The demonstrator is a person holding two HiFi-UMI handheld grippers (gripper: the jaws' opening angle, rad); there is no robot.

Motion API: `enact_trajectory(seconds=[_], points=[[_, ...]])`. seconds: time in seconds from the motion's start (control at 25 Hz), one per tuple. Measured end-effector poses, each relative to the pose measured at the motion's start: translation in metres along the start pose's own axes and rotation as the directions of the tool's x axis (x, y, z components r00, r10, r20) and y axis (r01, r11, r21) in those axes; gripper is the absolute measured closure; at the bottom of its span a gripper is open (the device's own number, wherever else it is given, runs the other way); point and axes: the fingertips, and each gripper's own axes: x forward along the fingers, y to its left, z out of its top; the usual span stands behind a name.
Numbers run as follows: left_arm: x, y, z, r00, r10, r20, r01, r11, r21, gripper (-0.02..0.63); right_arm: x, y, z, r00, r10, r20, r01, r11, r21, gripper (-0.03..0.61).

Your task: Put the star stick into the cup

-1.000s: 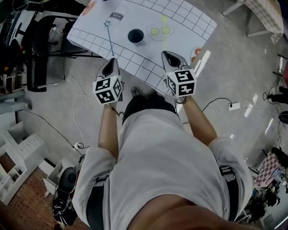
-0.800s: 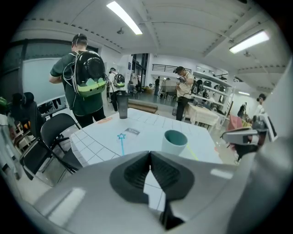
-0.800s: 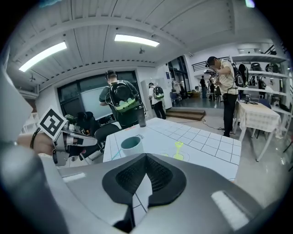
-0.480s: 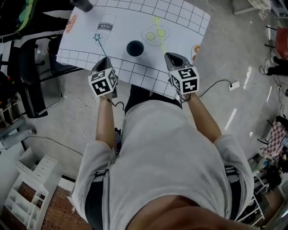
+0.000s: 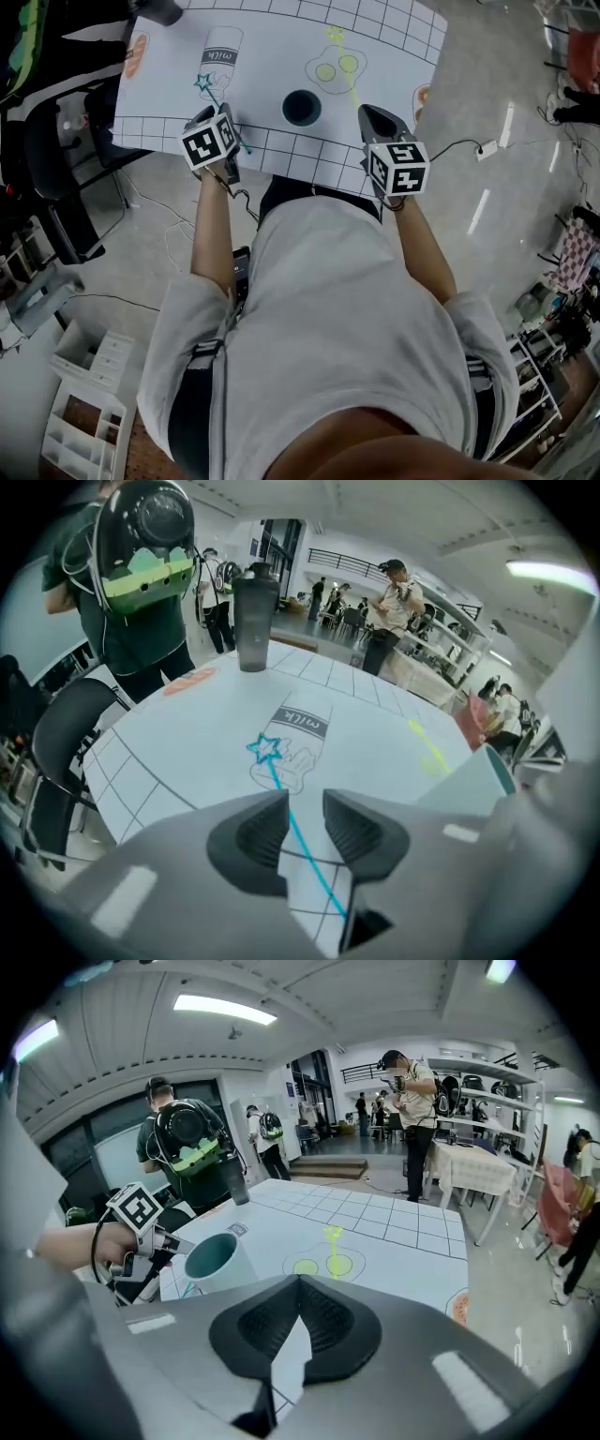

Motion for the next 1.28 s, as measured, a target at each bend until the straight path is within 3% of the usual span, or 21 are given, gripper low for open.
enact_trajectory(seconds=[0.32, 0.4, 0.56, 0.72, 0.92, 1.08, 1.16, 1.28], points=[[0.041, 0.018, -0.001, 0.989, -0.022, -0.146, 0.018, 0.999, -0.027, 0.486, -0.003, -0.014, -0.004, 0.996, -0.083, -0.010, 0.084, 0.995, 0.057, 0.580], [0.044, 0.022, -0.002, 0.985, 0.001, -0.175, -0.005, 1.000, -0.020, 0.517, -0.005, -0.019, -0.005, 0.995, -0.095, -0.012, 0.095, 0.993, 0.071, 0.580], [0.043, 0.025, -0.003, 0.983, 0.049, -0.178, -0.042, 0.998, 0.039, 0.569, -0.005, -0.025, -0.007, 0.996, -0.094, -0.012, 0.095, 0.992, 0.080, 0.580], [0.042, 0.027, -0.004, 0.988, 0.034, -0.148, -0.035, 0.999, -0.003, 0.591, -0.002, -0.023, -0.001, 0.998, -0.069, 0.008, 0.068, 0.996, 0.064, 0.580], [0.031, 0.023, 0.001, 0.997, 0.024, -0.067, -0.028, 0.998, -0.061, 0.595, -0.004, -0.022, 0.005, 0.999, -0.039, 0.029, 0.038, 0.998, 0.044, 0.580], [0.011, 0.014, 0.021, 0.997, 0.014, 0.073, -0.007, 0.995, -0.095, 0.595, -0.008, -0.025, 0.005, 0.999, -0.023, 0.034, 0.022, 0.999, 0.036, 0.580], [-0.004, 0.008, 0.038, 0.985, -0.001, 0.173, 0.024, 0.991, -0.131, 0.595, -0.009, -0.024, 0.006, 0.999, -0.011, 0.038, 0.010, 1.000, 0.026, 0.580], [-0.031, -0.002, 0.066, 0.946, -0.010, 0.324, 0.065, 0.985, -0.160, 0.595, -0.011, -0.023, 0.009, 0.999, 0.005, 0.048, -0.005, 1.000, 0.009, 0.580]])
